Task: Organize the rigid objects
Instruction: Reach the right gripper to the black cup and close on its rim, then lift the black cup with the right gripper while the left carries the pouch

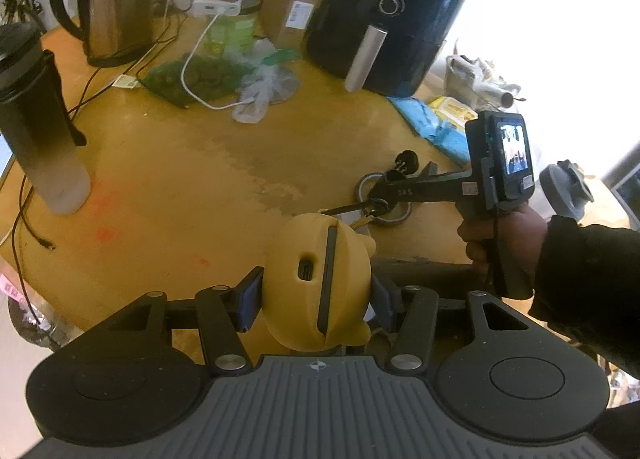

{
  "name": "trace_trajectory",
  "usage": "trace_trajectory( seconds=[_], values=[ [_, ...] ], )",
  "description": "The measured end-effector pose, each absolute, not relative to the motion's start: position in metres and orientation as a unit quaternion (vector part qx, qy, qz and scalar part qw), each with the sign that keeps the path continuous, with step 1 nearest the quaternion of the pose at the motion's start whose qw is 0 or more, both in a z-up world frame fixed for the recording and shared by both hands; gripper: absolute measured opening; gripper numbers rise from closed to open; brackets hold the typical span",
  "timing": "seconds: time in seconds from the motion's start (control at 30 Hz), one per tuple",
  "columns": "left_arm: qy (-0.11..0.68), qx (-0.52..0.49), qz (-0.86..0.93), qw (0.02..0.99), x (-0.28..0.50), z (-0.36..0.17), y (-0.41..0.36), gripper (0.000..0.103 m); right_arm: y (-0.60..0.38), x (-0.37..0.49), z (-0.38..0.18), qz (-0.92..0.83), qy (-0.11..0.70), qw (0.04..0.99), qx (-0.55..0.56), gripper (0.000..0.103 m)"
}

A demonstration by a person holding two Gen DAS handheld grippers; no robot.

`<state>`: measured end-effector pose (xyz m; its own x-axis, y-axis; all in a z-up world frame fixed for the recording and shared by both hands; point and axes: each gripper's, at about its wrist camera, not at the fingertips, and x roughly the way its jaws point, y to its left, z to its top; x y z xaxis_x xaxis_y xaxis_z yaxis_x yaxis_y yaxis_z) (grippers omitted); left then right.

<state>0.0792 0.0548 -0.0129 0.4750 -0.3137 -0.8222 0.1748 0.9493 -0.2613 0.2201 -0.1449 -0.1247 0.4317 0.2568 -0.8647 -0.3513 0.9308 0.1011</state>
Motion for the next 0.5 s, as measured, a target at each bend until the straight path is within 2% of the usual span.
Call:
trace_trajectory(
  seconds=[0.2, 0.5],
  values=[
    [0.494, -0.067, -0.143, 0.855, 0.079, -0.012, 0.052, 0.054, -0.147, 0.221, -0.127, 0.184, 0.504, 0.843, -0.044, 0.041],
    [0.496, -0.055, -0.163, 0.851, 0.082, -0.013, 0.041, 0.054, -0.165, 0.208, -0.101, 0.179, 0.491, 0.852, -0.021, 0.041]
  ],
)
